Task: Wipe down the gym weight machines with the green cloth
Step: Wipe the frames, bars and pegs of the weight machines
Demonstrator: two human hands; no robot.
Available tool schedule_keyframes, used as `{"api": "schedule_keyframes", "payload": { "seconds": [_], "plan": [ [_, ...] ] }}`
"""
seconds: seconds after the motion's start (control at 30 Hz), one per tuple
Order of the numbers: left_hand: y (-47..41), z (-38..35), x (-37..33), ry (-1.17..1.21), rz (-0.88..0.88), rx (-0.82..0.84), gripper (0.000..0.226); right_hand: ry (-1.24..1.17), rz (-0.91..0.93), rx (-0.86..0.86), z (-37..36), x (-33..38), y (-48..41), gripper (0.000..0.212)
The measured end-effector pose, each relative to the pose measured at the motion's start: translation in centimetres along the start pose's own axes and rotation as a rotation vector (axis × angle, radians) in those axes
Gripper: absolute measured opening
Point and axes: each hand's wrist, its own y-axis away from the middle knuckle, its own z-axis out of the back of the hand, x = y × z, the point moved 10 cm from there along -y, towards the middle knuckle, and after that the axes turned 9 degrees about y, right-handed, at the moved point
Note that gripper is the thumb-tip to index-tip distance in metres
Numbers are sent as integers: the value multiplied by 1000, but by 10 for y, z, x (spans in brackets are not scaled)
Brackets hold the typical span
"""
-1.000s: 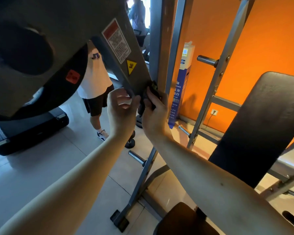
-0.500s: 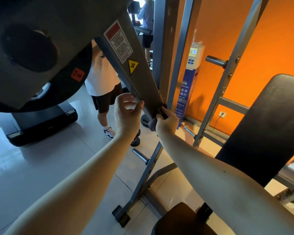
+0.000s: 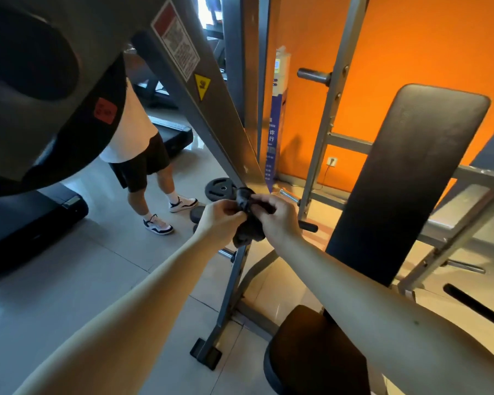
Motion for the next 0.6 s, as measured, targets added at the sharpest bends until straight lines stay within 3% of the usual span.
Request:
{"api": "schedule_keyframes", "payload": {
  "seconds": [0.07, 0.13, 0.27, 0.37, 0.43, 0.5, 0.6],
  "plan": [
    [-1, 3, 5, -69, 3, -56, 10, 214, 19, -92, 11, -7, -3, 8],
    [-3, 7, 3, -128, -29, -111, 14, 254, -71, -146, 19, -17, -6, 12],
    [-11, -2, -11, -234, -135, -122, 19, -223, -368, 123, -9, -23, -4, 26],
    [-15, -15, -22, -233, -188, -20, 13, -293, -375, 107, -14, -17, -14, 15],
    [-18, -10, -24, -150, -174, -24, 14, -263, -336, 32, -9, -14, -25, 7],
    [-23, 12, -23, -77, -142, -193, 12, -203, -217, -64, 3, -2, -41, 9],
    [-27, 48, -26, 41, -144, -496, 30, 17, 177, -209, 15, 48, -56, 16]
  ]
}}
